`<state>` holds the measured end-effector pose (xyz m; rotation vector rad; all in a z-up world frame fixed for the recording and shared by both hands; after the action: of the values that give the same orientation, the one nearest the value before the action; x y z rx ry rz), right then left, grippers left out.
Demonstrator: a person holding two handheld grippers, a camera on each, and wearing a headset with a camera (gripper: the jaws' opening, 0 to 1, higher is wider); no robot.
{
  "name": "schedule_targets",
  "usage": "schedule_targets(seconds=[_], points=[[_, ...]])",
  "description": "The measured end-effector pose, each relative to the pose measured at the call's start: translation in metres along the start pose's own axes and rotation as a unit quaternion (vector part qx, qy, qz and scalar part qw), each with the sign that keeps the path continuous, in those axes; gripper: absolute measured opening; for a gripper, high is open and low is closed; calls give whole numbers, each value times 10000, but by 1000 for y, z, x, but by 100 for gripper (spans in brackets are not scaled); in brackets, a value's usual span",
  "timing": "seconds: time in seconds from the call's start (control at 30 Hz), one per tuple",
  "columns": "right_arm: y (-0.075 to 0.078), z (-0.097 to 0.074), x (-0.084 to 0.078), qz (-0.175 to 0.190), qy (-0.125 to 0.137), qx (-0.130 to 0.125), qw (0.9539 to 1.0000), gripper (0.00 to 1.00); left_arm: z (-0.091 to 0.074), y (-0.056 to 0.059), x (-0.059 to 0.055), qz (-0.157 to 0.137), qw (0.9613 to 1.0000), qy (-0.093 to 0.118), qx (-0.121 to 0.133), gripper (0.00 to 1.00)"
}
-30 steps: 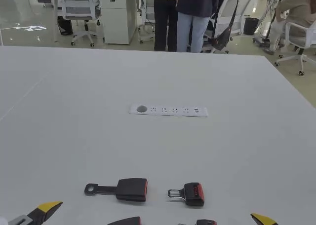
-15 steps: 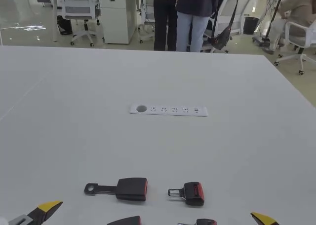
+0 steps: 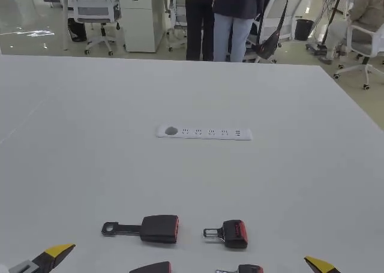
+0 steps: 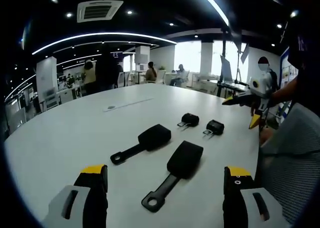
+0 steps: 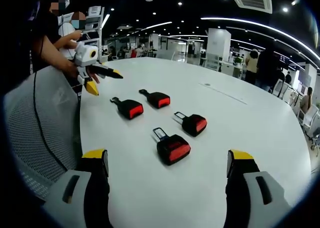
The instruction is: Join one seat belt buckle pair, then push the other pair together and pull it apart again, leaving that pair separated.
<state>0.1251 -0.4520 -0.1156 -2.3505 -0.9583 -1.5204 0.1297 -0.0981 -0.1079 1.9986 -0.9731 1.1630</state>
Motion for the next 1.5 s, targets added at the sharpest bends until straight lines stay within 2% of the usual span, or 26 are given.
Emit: schedule_targets(seconds=[0.43, 0.77, 1.03, 1.27, 1.5], points=[[0, 1, 1, -14, 3, 21, 10000, 99, 1, 1, 2, 9, 10000, 1, 5, 98], [3, 0, 1, -29, -3, 24, 10000, 99, 0, -3, 1, 33, 10000, -40, -32, 98], [6, 0, 1, -85, -20, 47, 10000, 99, 2, -4, 4, 20, 10000, -69, -63, 98], [11, 2, -1, -80, -93, 210, 9997, 98, 3, -3, 6, 72, 9997, -148, -154, 96], [12, 7, 0, -260, -181, 440, 9985, 94, 5, -4, 9, 150, 9991, -301, -268, 94]])
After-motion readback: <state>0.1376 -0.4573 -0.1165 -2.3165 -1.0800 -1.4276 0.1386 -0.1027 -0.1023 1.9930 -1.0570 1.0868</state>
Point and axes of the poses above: the centre of the closed fingertips' face, and the gripper's own axes: z roughly forward along the fingers, y roughly to its right, x roughly out of its top, the point moved 7 cm from there along -z, roughly backward along the fingers, and after that the axes turned 15 degrees about -x, right-handed, at the moved point
